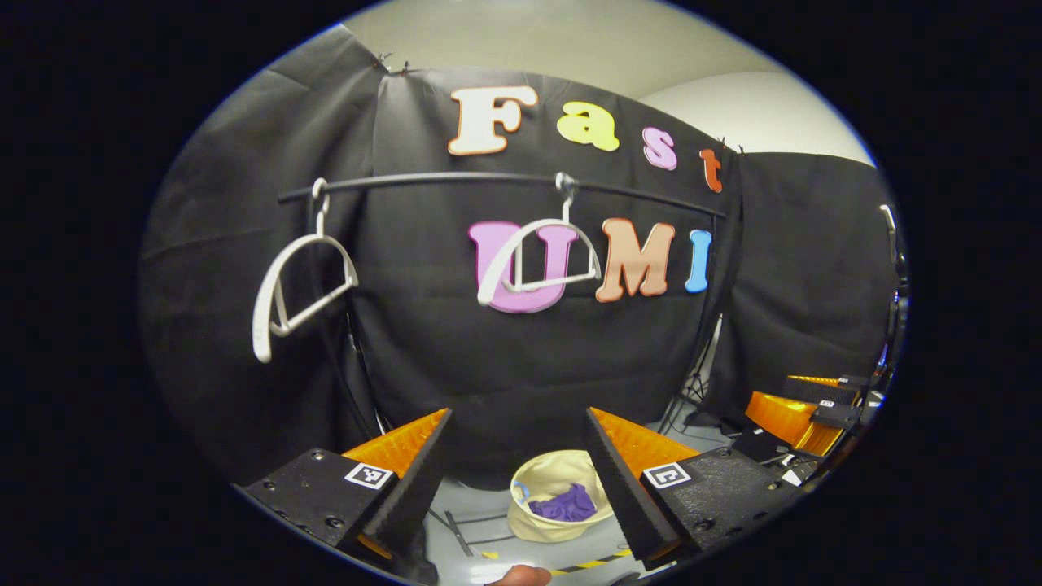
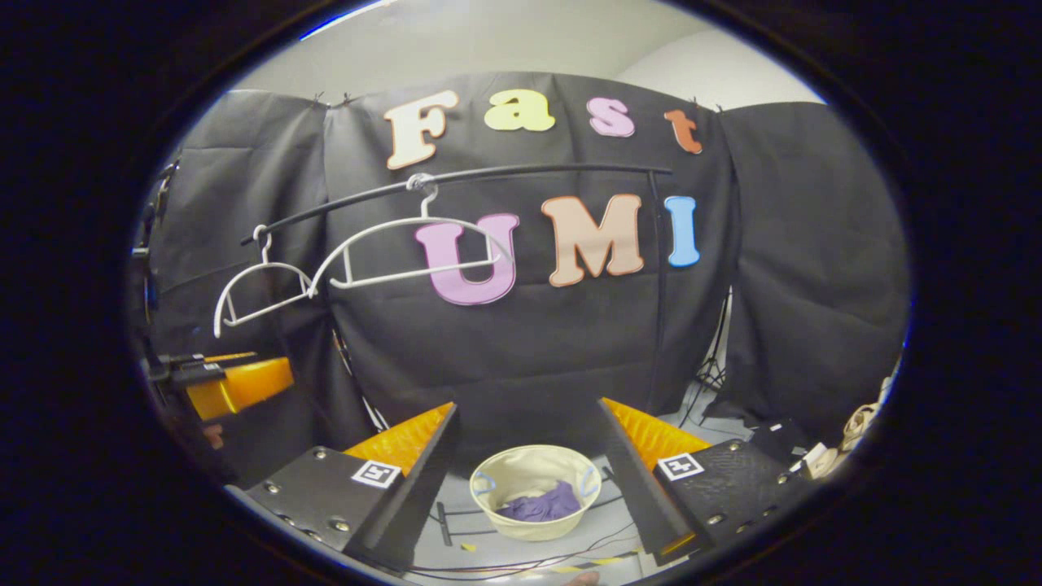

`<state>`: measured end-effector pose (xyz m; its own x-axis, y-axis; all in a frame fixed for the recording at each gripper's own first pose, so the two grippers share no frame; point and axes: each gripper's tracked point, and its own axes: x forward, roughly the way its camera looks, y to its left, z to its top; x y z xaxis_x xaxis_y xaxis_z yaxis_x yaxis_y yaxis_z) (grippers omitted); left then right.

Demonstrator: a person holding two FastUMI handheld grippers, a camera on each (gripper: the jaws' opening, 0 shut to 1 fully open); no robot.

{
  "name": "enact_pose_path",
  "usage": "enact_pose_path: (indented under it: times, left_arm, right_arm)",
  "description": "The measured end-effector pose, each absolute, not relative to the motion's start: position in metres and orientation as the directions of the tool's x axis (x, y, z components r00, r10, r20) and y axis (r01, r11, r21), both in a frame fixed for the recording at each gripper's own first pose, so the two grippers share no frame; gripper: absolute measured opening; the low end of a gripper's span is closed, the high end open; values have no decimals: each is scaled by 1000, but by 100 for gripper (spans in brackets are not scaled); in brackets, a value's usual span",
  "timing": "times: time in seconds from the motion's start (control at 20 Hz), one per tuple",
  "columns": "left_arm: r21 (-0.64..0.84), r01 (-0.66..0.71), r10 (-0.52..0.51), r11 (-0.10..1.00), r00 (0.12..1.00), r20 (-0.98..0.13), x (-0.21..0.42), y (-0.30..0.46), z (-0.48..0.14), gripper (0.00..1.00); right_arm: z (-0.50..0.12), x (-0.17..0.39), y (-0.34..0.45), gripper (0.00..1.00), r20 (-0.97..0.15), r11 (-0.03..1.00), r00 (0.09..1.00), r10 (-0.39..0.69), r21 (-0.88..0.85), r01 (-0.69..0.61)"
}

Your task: Grasp the clothes on the hanger with both hands and then place them into the laundry hamper below.

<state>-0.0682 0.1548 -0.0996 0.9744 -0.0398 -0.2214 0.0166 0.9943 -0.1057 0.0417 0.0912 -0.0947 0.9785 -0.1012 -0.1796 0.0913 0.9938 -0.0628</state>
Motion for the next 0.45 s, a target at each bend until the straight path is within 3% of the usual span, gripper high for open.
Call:
enact_pose_path:
  times: [0.4,0.45]
  left_arm:
    - [-67,43,-45,997,999,-29,-73,120,-33,92]
    - [-53,33,-35,998,999,-24,-70,115,-29,92]
  right_arm:
    - [-37,35,48,99,-15,986,999,-41,-165,37]
    - [-30,35,43,93,0,984,1000,-30,-175,29]
